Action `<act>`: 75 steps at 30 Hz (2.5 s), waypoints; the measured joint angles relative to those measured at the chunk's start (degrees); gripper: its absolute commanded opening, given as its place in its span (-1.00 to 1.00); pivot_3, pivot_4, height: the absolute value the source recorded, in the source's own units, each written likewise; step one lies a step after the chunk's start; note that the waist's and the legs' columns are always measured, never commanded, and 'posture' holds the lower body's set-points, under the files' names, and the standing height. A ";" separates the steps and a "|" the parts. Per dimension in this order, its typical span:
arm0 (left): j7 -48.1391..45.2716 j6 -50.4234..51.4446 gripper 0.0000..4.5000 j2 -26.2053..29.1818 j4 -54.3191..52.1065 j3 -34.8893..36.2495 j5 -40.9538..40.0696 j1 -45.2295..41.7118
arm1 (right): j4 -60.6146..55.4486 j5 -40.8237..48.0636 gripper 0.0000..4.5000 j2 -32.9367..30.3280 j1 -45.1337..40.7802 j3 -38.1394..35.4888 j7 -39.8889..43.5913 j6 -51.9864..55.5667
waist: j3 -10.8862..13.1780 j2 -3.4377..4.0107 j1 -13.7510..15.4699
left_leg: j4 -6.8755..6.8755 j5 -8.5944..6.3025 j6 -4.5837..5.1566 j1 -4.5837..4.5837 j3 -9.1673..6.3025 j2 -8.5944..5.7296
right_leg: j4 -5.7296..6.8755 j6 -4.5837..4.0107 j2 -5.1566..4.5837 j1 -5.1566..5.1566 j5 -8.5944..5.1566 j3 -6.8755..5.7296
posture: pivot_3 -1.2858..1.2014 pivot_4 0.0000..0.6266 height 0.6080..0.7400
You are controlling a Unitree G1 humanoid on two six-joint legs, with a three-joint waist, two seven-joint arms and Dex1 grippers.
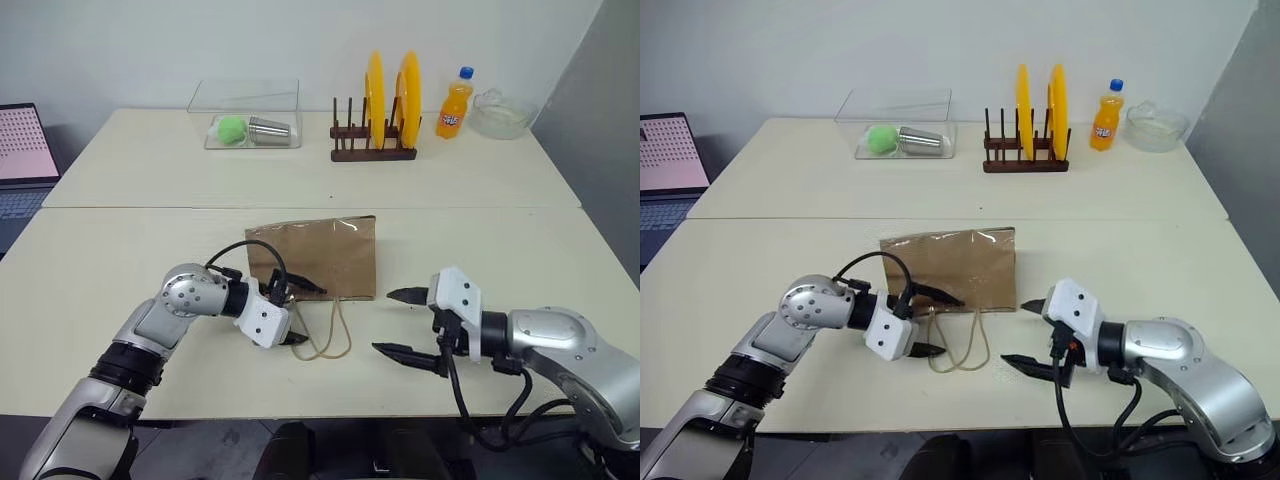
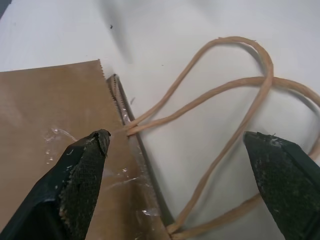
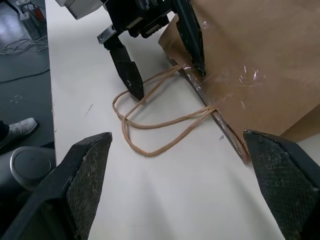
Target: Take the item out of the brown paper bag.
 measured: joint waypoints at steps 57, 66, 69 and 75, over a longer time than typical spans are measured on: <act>5.39 27.64 -1.00 -5.67 -7.01 6.93 -11.34 -4.90 | 42.88 -54.11 -0.44 14.41 -12.59 28.54 -12.61 -67.38 | -0.06 -0.04 0.01 | 0.34 0.01 -0.01 0.05 0.01 -0.03 | 0.29 -0.15 0.06 0.04 0.12 0.11 | 0.03 -0.52 1.00; 8.18 29.96 -1.00 -7.17 -6.54 7.13 -9.59 -6.70 | 44.48 -55.82 -0.97 14.84 -11.23 28.79 -13.37 -69.27 | -0.06 -0.04 0.08 | 0.37 0.00 0.00 0.02 0.01 -0.04 | 0.30 -0.06 0.06 0.05 0.07 0.09 | 0.03 -0.52 1.00; 9.12 35.09 -1.00 -8.47 -6.54 8.01 -10.55 -9.21 | 44.63 -56.00 -0.97 14.17 -10.45 28.77 -13.10 -69.40 | -0.06 -0.05 0.06 | 0.38 0.00 0.00 0.01 0.03 -0.04 | 0.30 0.06 0.06 0.05 0.01 0.11 | 0.03 -0.52 1.00; 10.54 44.69 -1.00 -10.07 -6.59 9.50 -12.92 -14.52 | 44.64 -56.36 -0.97 13.82 -10.19 28.49 -12.99 -69.69 | -0.07 -0.05 -0.04 | 0.38 0.01 -0.01 0.03 0.00 -0.03 | 0.35 0.06 0.07 0.04 0.00 0.10 | 0.03 -0.52 1.00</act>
